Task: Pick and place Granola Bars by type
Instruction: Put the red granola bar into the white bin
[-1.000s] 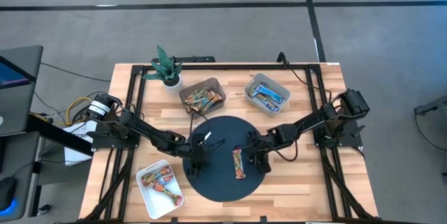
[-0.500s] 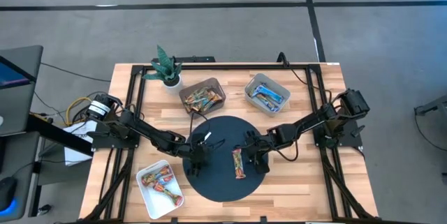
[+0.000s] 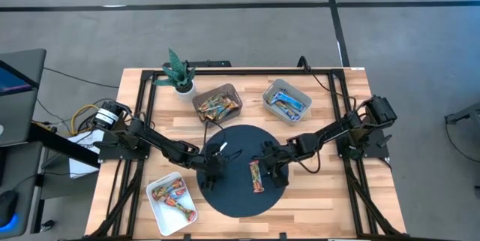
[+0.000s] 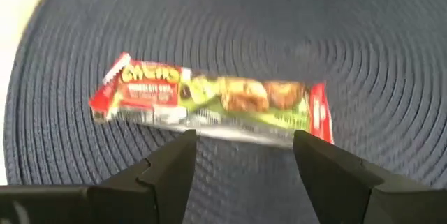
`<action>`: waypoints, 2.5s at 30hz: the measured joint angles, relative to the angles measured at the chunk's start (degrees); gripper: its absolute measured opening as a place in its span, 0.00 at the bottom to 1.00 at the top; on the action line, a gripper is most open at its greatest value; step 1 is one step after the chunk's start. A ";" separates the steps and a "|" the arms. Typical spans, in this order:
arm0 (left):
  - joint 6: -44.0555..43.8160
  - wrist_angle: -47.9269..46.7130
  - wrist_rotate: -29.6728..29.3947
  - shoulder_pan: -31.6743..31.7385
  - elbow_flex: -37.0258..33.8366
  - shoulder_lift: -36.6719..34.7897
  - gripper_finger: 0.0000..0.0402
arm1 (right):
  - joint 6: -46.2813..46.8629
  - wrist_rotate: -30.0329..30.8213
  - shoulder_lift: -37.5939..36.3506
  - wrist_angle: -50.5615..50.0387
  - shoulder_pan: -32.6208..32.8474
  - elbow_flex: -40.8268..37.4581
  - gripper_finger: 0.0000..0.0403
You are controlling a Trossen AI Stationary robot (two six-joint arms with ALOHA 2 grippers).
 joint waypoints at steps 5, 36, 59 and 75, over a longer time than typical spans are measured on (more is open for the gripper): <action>0.04 0.00 -0.01 0.00 0.00 0.00 0.55 | 2.80 1.15 0.02 -3.15 -0.01 0.00 0.58; 0.28 0.35 -0.07 0.02 0.02 0.00 0.55 | 0.82 0.31 5.27 1.07 0.02 1.96 0.58; 7.68 -1.39 -3.37 0.04 1.54 -2.49 0.55 | -1.98 1.25 5.49 -6.90 -0.40 7.19 0.58; 27.32 14.29 2.26 2.13 5.33 0.45 0.55 | 0.20 1.07 6.49 -8.01 -2.19 7.21 0.58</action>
